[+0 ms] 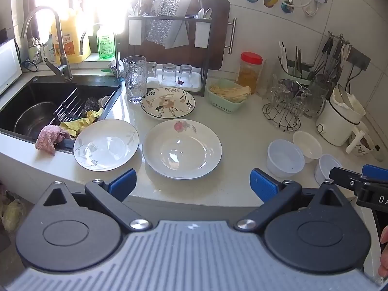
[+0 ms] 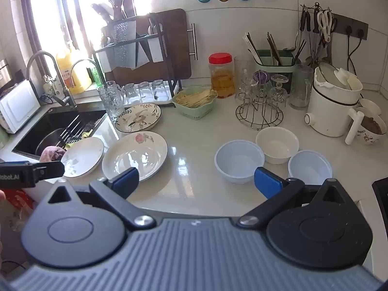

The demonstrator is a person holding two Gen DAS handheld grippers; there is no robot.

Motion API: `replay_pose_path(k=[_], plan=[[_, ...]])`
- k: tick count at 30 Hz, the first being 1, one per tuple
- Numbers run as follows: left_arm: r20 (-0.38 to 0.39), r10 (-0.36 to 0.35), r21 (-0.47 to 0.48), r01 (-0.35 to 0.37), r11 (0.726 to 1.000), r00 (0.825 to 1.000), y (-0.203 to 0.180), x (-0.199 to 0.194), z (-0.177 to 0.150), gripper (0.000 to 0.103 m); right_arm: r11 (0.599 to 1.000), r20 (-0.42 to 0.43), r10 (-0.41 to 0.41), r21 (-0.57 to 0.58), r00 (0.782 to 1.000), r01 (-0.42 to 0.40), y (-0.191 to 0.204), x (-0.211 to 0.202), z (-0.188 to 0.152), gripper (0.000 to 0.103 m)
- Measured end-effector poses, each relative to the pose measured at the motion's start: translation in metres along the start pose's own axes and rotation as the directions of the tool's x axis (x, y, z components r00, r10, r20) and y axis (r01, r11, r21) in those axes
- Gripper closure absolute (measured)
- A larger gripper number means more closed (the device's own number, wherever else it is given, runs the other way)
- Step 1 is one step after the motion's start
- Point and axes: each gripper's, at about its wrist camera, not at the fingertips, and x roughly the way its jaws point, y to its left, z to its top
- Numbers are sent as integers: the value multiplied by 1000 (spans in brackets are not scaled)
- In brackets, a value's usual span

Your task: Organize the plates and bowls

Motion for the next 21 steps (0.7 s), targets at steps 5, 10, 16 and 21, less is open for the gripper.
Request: replay_pose_path(k=[5,10,16,21], plan=[[-6,-8,18,9,1000,1000,-5,2,3,2,1000,4,-3,24,1000,3,-1,-2,-1,0],[1,-42,17,42,999,999,-1,1,5,2,1000,18,-25,6,1000,25,4,-4,-2,0],[-7,-43,13,43,999,999,2,5,3,2,999,32,-45,15,998,45,0,-5,-4,0],[-9,-44,8,44,999,999,4,6,2,2,999,26,-39,19,999,38,0,-5,-3,0]])
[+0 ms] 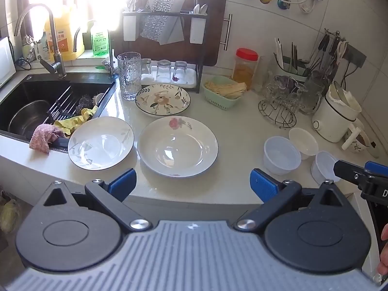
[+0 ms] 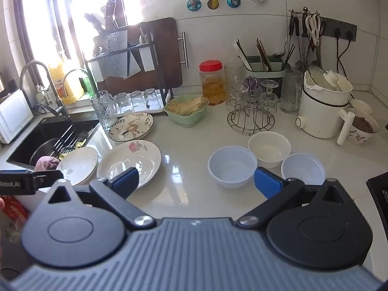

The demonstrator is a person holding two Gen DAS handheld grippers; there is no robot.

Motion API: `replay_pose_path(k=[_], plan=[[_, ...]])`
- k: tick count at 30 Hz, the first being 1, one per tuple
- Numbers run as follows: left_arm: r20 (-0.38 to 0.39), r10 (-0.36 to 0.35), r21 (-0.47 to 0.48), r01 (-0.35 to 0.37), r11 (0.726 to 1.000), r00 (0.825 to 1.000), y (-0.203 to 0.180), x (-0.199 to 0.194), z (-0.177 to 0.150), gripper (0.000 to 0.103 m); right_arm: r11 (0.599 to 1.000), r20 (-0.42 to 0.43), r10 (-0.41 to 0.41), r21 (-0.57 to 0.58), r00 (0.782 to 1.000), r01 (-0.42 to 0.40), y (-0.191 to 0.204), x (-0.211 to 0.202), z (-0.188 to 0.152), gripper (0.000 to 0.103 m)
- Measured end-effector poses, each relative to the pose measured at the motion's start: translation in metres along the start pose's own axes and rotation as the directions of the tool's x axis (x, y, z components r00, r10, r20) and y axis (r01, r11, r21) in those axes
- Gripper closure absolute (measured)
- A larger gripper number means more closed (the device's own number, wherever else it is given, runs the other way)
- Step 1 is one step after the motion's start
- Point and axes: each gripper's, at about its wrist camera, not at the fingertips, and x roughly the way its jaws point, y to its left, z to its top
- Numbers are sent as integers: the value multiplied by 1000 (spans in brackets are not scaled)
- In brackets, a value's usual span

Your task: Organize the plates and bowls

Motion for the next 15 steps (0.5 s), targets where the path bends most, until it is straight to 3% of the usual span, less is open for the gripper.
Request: replay_pose_path(k=[15], plan=[[0,-15,-5,15,1000,1000,-10,7,0,2,1000,9,-3,7,1000,3,-5,-4,0,0]])
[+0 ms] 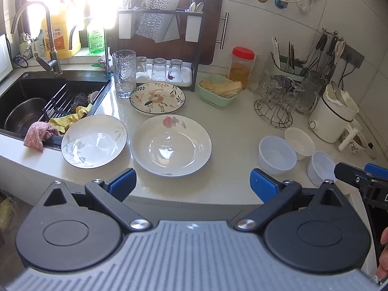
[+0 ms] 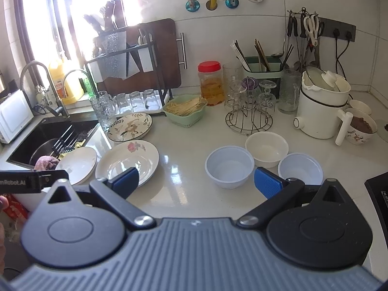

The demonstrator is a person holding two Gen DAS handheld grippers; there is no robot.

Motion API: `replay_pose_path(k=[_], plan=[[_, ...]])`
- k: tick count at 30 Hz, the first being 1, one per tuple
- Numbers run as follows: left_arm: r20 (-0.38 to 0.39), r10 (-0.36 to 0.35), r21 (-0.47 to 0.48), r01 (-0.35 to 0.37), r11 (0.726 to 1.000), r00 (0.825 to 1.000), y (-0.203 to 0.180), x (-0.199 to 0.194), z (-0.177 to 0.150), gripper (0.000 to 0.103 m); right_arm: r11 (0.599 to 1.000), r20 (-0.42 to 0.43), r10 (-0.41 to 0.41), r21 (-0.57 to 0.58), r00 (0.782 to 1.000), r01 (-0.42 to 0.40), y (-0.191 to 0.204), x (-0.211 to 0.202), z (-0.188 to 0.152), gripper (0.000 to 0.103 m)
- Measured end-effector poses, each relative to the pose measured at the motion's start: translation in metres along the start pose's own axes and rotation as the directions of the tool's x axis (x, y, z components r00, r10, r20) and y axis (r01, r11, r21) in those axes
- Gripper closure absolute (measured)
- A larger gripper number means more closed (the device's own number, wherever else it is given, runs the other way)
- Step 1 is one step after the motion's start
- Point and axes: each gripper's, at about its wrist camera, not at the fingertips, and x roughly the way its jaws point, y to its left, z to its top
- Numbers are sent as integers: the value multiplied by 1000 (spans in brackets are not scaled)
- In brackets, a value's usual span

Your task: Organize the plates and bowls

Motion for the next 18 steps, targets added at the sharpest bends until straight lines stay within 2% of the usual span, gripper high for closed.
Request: replay_pose_path(k=[13,18], plan=[[34,-22,5,22,1000,999,-7,-7,3,2,1000,32,5,1,999,-5,-1,-2,5,0],[25,-31,3,31,1000,999,-10,-9,2,2,1000,23,8,-6,1000,-8,-3,-3,5,0]])
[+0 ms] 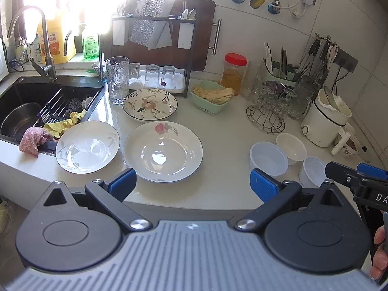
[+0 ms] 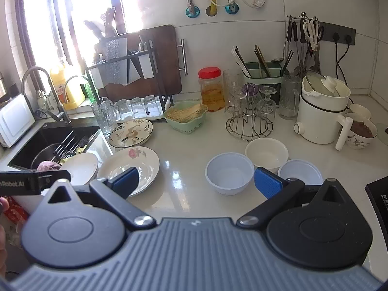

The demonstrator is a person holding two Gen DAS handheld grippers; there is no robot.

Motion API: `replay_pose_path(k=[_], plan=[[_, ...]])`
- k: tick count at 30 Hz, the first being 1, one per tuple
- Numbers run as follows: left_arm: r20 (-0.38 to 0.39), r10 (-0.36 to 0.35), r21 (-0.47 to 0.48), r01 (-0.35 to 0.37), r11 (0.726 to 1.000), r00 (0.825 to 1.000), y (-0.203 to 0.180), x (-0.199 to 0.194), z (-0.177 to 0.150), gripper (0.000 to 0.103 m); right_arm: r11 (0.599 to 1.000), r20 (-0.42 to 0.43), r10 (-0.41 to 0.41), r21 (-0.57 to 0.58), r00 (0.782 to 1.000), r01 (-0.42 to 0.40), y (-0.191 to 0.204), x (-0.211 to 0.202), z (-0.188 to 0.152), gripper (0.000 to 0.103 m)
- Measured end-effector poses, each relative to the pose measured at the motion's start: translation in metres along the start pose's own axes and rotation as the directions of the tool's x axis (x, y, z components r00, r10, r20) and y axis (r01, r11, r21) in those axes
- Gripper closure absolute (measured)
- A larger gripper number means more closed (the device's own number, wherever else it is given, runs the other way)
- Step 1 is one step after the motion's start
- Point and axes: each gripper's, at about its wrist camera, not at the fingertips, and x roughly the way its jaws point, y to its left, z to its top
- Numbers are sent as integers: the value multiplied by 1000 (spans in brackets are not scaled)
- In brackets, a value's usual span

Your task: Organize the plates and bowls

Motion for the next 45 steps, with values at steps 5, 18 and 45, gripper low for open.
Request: replay_pose_path(k=[5,18,45], plan=[[16,36,35,-36,999,999,-9,-2,3,2,1000,0,-10,5,1000,10,-1,-1,0,0],[-19,20,28,-19,999,1000,-18,0,3,2,1000,14,-11,14,1000,11,-8,-4,-1,0],[-74,-40,32,43,999,996,34,34,19,2,998,-21,22,63,1000,-21,32,23,0,0]])
